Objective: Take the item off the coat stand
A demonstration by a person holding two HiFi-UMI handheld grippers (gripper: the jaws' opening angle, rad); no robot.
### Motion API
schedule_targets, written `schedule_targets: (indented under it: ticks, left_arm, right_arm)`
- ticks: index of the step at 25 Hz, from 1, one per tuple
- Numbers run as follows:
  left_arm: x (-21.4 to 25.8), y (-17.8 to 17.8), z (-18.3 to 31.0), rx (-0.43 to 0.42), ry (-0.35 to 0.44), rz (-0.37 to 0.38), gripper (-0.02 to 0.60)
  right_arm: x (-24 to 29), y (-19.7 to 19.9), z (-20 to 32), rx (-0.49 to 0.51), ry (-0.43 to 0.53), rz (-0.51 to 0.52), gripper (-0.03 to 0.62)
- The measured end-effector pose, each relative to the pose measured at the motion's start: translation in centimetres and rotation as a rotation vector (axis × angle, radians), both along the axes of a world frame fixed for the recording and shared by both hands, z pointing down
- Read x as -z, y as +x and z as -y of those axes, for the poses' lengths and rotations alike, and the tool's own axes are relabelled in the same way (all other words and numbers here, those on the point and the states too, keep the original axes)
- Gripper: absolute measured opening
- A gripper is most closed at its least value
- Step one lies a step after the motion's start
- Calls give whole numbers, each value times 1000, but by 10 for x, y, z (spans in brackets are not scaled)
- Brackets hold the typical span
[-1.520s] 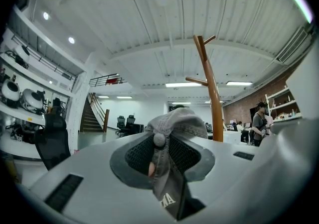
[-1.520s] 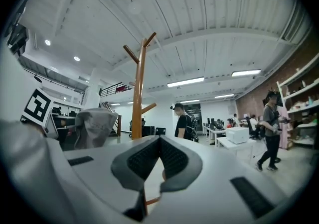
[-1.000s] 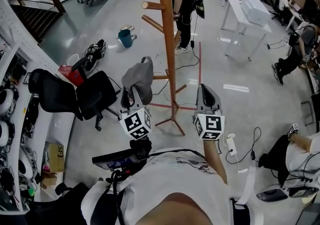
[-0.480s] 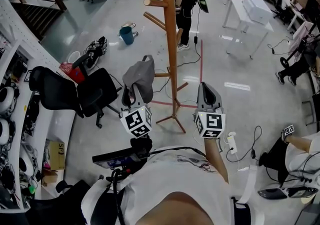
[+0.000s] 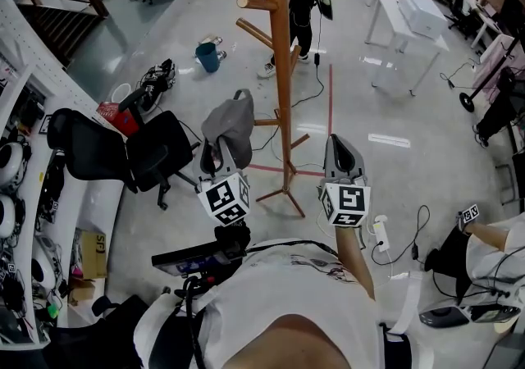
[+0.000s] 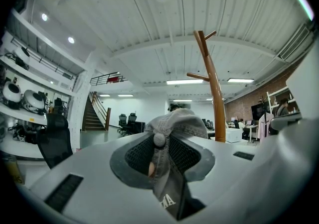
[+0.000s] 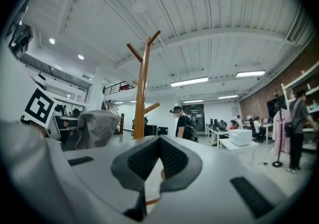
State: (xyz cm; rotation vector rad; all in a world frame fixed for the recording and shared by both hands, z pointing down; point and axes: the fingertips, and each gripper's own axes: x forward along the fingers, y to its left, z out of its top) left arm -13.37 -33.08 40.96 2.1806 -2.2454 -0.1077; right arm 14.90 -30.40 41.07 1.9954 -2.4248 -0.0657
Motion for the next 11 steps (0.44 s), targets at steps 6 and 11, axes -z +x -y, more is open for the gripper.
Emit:
schedule_targets:
  ticks: [6,11]
  left_arm:
    - [2,-1,0,4,2,-2,103]
    - [1,-3,1,9,2,-7,103]
  right_arm:
    - [1,-2,0,6,0,0,5]
    - [-1,-2,1,8,-1,3,5]
